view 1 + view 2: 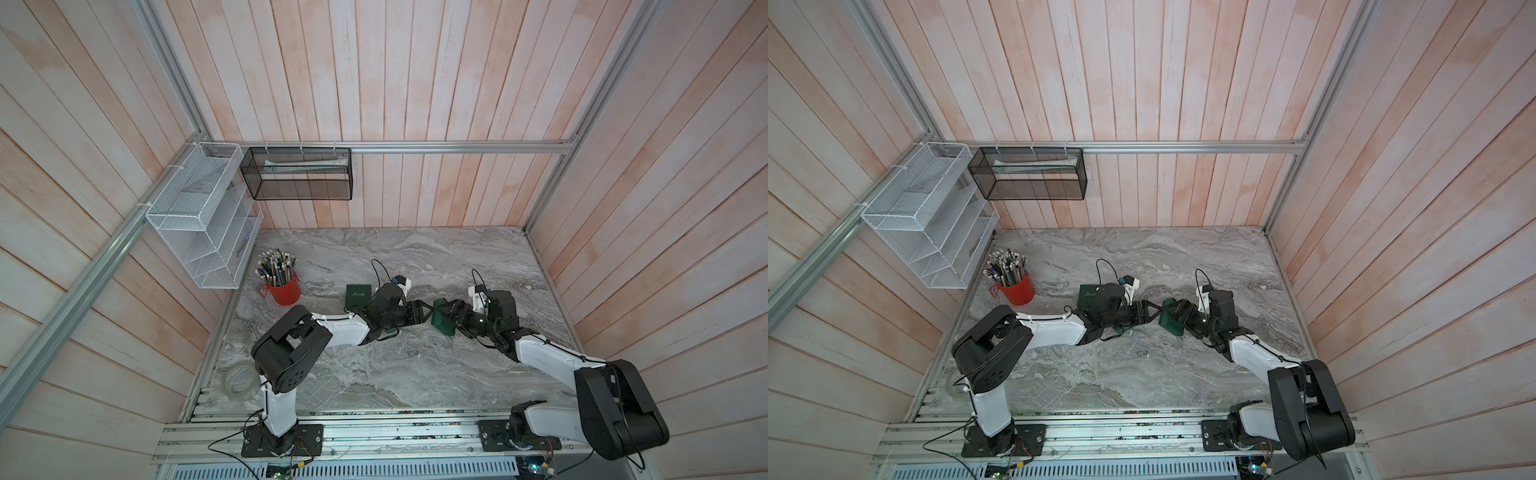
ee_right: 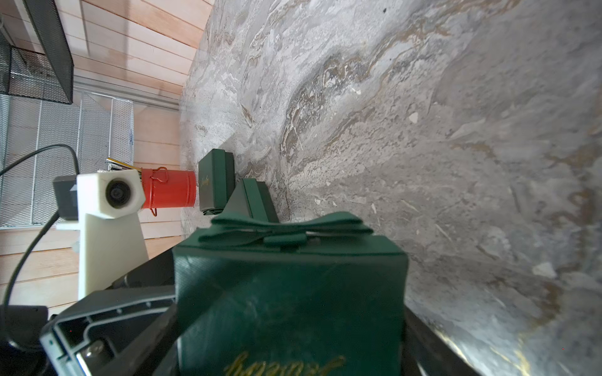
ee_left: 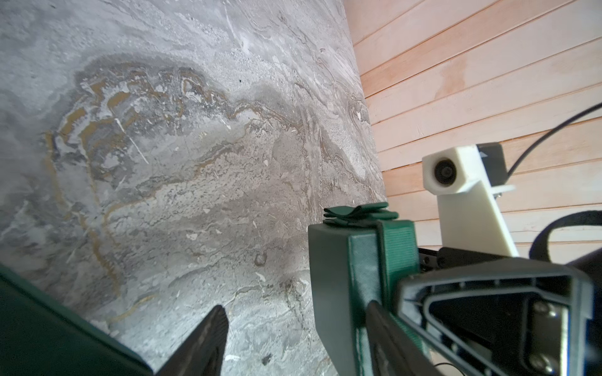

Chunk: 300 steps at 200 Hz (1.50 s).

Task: Take the rings out of the lift-off lid box
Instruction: Open the lid on the jewelry box.

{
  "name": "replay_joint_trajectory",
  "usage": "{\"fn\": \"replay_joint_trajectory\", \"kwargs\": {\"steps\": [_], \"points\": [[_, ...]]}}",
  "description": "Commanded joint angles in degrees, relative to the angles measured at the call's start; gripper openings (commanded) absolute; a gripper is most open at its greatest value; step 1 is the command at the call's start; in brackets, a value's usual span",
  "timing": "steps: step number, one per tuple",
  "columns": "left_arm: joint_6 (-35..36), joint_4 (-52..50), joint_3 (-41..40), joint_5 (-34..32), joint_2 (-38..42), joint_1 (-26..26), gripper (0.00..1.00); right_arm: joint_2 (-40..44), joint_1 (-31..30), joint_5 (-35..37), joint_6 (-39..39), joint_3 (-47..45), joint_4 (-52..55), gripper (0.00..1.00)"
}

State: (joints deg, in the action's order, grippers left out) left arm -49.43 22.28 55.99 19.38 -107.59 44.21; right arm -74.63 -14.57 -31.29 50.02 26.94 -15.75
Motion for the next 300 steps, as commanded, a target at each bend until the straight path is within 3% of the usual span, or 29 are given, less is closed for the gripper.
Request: {"fn": "replay_joint_trajectory", "kwargs": {"steps": [1,300], "points": [[1.6,-5.7,0.2,-0.9,-1.8,0.6,0.68,1.2,-0.4,-5.5,1.4,0.3,-8.0,0.88],[3.1,-10.5,0.8,-2.1,-4.1,0.9,0.68,1.4,-0.2,-7.0,0.9,-1.4,-10.0,0.88]]}}
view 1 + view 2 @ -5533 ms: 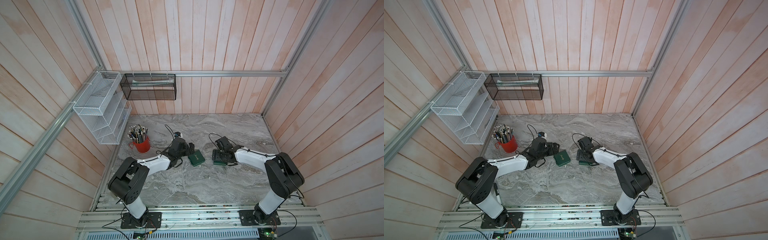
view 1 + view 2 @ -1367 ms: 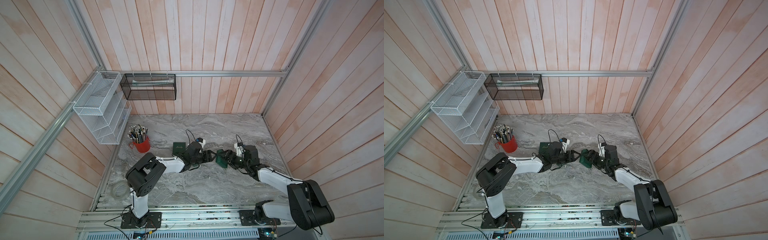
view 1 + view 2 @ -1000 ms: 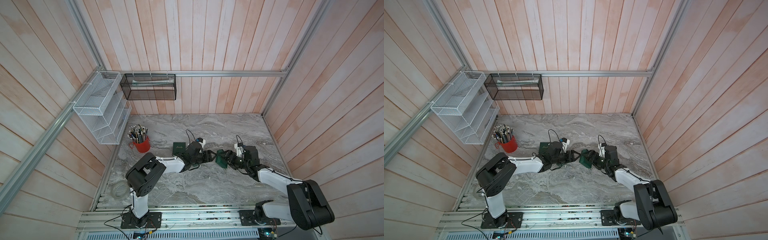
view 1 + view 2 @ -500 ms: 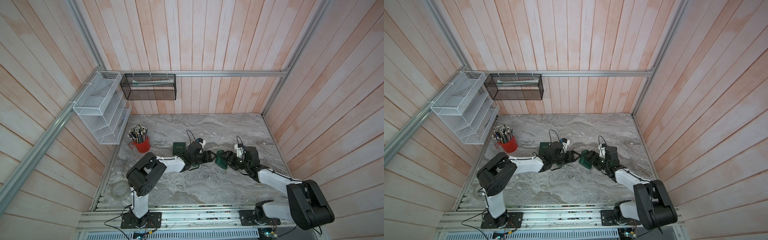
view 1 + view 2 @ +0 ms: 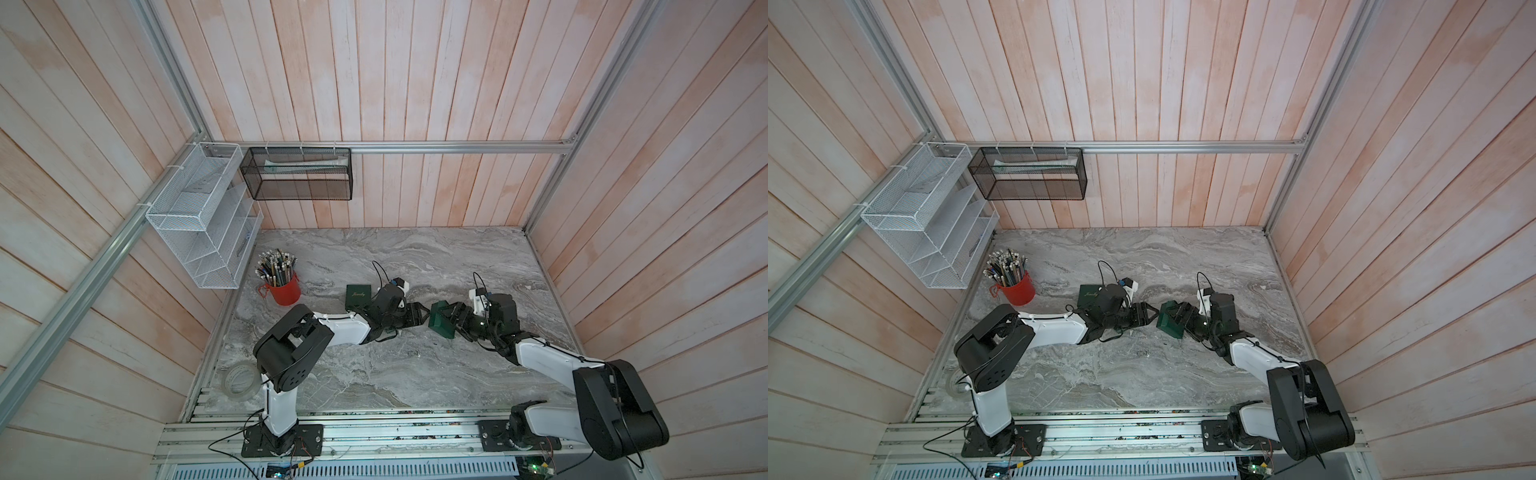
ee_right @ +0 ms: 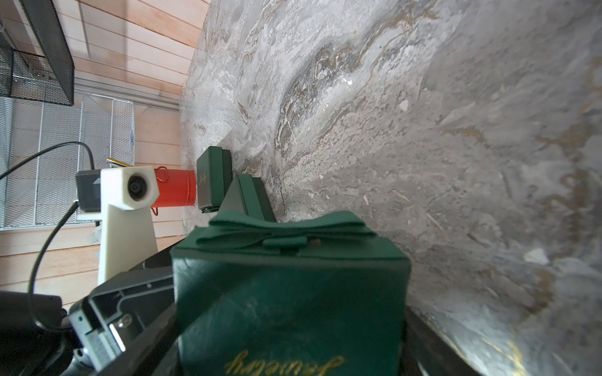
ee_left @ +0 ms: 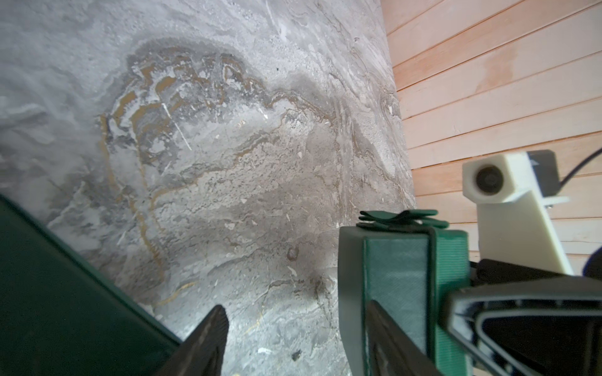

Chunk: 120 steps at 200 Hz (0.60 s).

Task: Take the rings out of the lift-off lid box
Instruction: Open the lid on the jewelry box.

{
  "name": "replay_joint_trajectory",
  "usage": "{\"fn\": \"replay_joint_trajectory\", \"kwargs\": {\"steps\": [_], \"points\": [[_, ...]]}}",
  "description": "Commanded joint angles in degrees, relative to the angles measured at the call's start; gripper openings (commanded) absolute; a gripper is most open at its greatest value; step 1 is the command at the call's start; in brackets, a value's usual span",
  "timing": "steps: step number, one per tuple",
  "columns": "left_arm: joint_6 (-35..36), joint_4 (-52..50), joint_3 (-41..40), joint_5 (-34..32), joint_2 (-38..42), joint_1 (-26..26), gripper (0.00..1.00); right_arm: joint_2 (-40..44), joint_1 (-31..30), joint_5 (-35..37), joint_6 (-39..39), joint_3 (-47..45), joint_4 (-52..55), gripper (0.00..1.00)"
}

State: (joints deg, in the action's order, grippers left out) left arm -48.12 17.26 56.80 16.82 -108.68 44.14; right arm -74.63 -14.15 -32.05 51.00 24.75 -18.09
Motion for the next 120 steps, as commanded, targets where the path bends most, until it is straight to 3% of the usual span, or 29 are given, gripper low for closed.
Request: {"fn": "replay_joint_trajectory", "kwargs": {"steps": [1,120], "points": [[1.7,-5.4,-0.1,0.4,-3.0,0.9,0.68,1.4,-0.6,-6.2,-0.1,0.8,-7.7,0.88],[0.7,-4.3,-4.3,-2.8,2.3,-0.5,0.69,-1.3,-0.6,3.4,-8.9,0.1,3.6,0.88]]}}
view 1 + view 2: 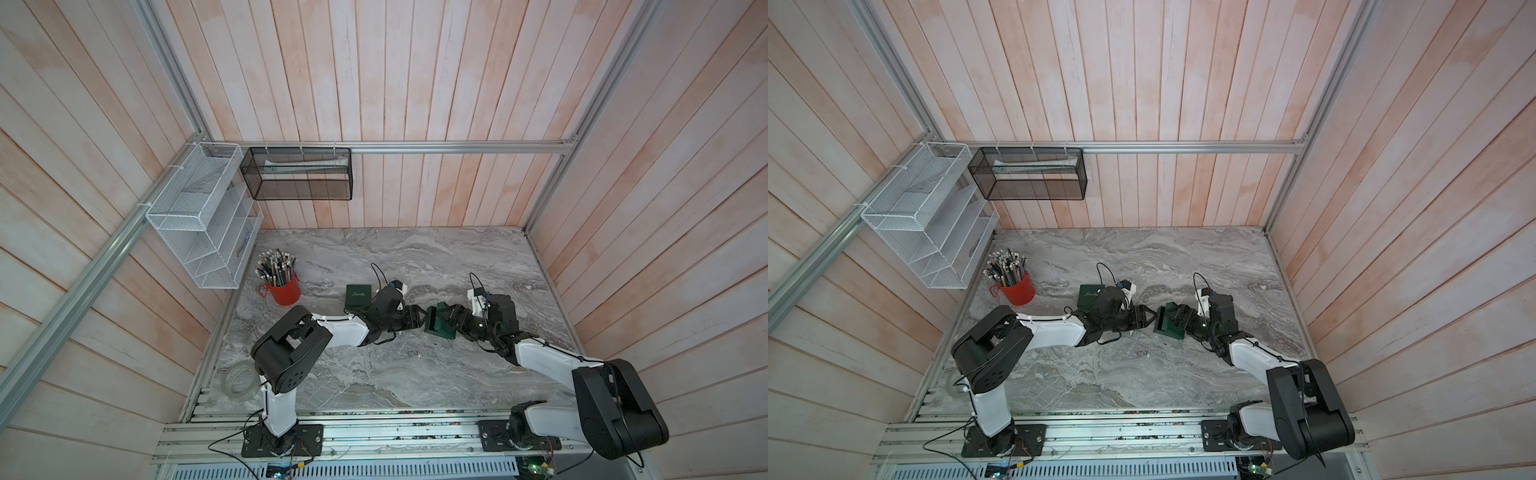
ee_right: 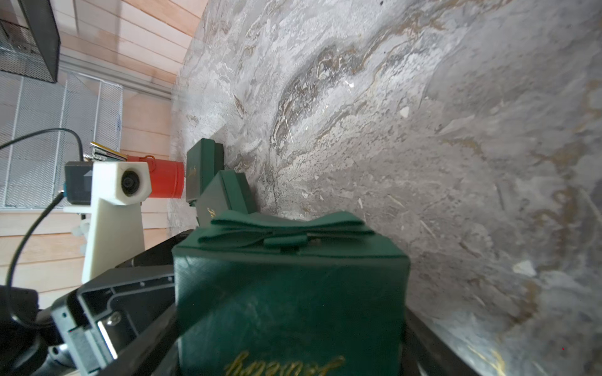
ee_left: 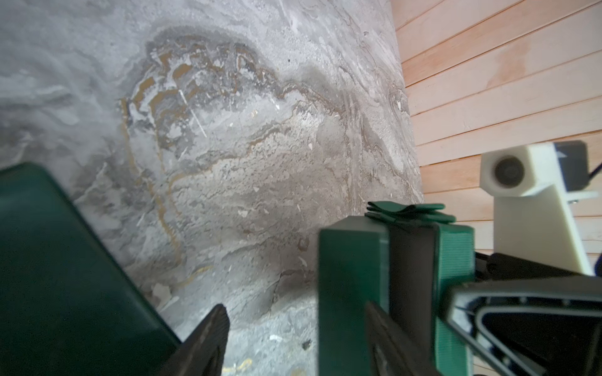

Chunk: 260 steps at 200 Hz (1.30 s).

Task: Take the rings out of the lift-off lid box
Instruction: Open the lid on the jewelry box, then place the lid at the center of the board.

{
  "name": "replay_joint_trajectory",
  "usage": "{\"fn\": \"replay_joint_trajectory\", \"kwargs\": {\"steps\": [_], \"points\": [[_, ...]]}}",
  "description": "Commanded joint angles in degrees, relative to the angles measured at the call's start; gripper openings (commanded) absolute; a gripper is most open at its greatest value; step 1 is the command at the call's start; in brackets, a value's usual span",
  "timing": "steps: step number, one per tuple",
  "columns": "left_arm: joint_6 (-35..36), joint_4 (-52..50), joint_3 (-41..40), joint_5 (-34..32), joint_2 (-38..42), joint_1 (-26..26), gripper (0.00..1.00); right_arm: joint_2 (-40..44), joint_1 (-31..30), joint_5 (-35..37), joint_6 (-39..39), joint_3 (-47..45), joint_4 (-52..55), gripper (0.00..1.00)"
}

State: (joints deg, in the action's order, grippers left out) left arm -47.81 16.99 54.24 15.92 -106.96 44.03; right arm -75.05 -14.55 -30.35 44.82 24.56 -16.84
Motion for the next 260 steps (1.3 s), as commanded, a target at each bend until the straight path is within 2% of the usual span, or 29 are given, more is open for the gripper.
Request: {"fn": "replay_joint_trajectory", "kwargs": {"steps": [1,52,100,146,170,198,229,260], "points": [[0.4,-4.1,-1.8,-1.9,0.6,-0.3,0.69,-0.9,-0.2,1.7,-2.8,0.3,2.4,0.88],[1.1,-3.1,-2.3,-2.0,2.5,-0.4,0.70,-0.6,-0.2,1.8,-3.0,0.9,3.3,0.88],[3.4,0.0,-3.6,-1.0,6.1,-0.6,0.79,3.1,0.5,4.0,-2.5,3.7,8.0,0.88],[4.3,2.9,-7.4,0.0,10.4,-2.9,0.82,4.9,3.4,16.6,-5.6,8.0,19.5,0.88],[6.8,4.7,-9.7,0.2,13.9,-3.4,0.85,2.5,6.7,20.2,-9.6,11.3,24.9,0.88],[10.3,6.3,-11.7,-0.9,18.2,-3.5,0.90,-3.5,7.8,25.6,-14.7,16.2,29.3,0.88],[12.3,5.9,-12.4,-2.9,21.4,-3.5,0.92,-11.6,8.5,27.6,-18.5,21.1,32.6,0.88],[12.7,5.6,-12.7,-3.8,22.8,-3.6,0.93,-15.7,8.6,27.3,-19.3,22.2,31.6,0.88]]}}
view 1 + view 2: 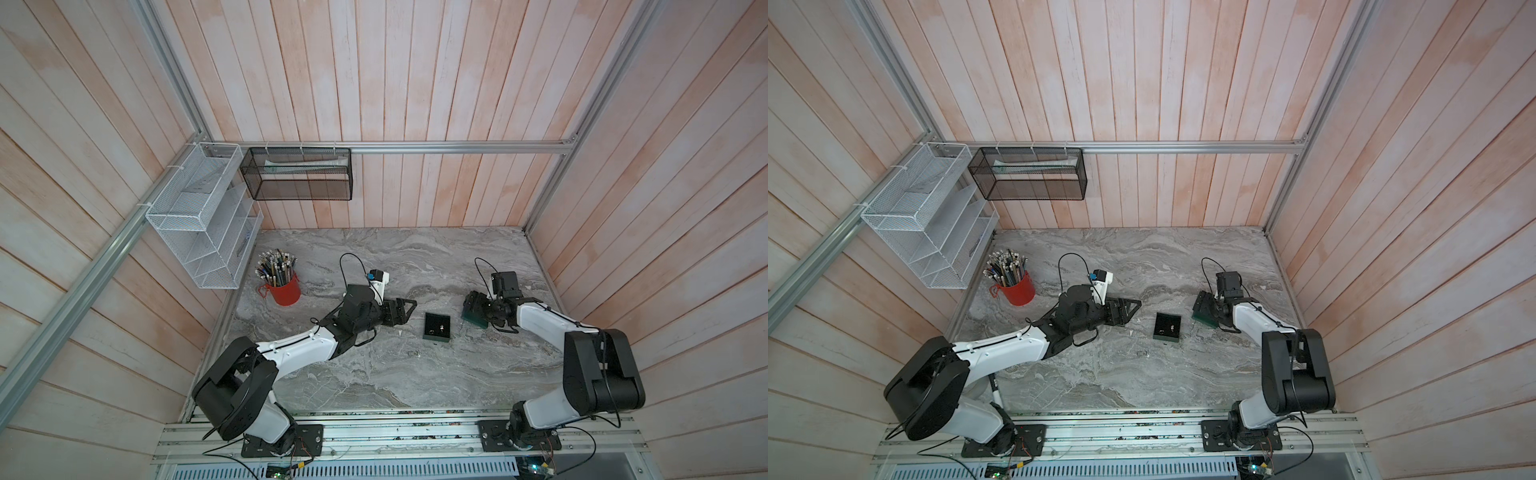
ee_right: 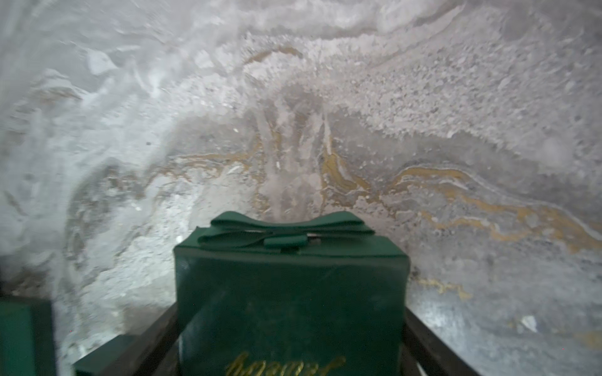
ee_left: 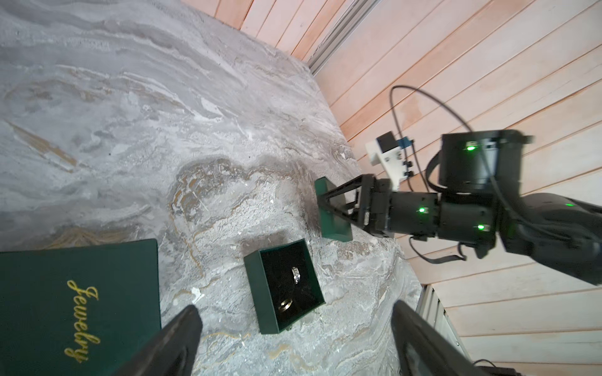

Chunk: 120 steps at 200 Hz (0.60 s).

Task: Take the rings out of the lift-off lid box
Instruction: Place the lid at the center of the board.

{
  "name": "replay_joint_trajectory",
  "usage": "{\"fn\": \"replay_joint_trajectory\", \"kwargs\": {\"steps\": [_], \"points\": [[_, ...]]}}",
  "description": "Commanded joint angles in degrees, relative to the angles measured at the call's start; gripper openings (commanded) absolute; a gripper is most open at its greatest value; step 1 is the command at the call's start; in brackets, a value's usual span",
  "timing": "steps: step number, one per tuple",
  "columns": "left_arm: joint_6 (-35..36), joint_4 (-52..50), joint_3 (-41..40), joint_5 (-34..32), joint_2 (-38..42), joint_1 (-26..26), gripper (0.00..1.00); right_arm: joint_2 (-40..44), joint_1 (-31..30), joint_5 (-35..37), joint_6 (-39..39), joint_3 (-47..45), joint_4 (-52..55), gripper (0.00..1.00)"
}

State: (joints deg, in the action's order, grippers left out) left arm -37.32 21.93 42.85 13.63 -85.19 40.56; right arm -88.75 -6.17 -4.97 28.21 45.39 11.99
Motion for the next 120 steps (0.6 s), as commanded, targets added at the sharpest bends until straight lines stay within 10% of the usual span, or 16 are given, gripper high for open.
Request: {"fn": "replay_joint_trajectory", "kwargs": {"steps": [1,92,120], "points": [[2.2,0.6,-1.2,-1.4,1.1,-0.1,0.93,-2.1,0.3,2.0,-2.7,1.4,2.7,0.88],[2.4,-0.8,0.3,-1.7,-0.8,-0.1,1.00,5.5,-0.5,5.7,-4.9,5.0,12.7,0.97],[2.7,-1.9,1.4,-1.7,-3.0,-0.1,0.97,12.1,-5.5,4.1,-1.5,3.2,15.0,0.67]]}}
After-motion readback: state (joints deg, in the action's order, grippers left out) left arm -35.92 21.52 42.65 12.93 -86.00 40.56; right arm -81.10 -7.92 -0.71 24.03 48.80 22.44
